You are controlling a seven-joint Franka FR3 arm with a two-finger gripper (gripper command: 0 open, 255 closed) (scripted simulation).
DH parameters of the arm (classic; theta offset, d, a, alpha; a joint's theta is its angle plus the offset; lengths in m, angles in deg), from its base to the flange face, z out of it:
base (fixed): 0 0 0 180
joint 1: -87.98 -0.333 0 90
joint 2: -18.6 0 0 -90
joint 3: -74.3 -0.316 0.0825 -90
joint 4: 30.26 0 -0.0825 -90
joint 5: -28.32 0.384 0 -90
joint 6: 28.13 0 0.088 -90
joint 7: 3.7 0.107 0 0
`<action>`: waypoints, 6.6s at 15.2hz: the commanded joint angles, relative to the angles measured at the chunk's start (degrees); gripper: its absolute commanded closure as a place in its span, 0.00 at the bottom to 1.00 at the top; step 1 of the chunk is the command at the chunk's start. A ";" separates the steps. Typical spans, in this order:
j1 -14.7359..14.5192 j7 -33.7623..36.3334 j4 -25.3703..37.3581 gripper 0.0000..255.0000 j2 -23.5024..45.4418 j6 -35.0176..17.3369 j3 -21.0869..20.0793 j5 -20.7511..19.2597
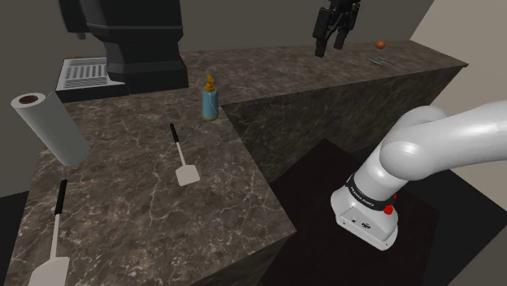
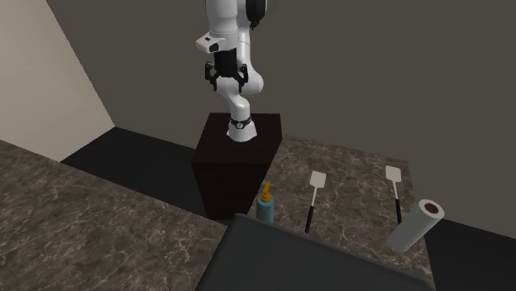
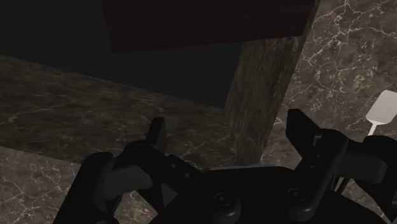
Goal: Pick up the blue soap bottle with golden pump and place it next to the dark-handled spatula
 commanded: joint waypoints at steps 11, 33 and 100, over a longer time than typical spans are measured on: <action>-1.49 4.40 3.60 0.00 17.28 -15.59 -4.18 2.39; -4.72 13.24 30.44 0.00 56.76 -31.57 -9.43 -2.13; -5.60 12.53 62.53 1.00 58.29 -1.00 -9.86 -2.15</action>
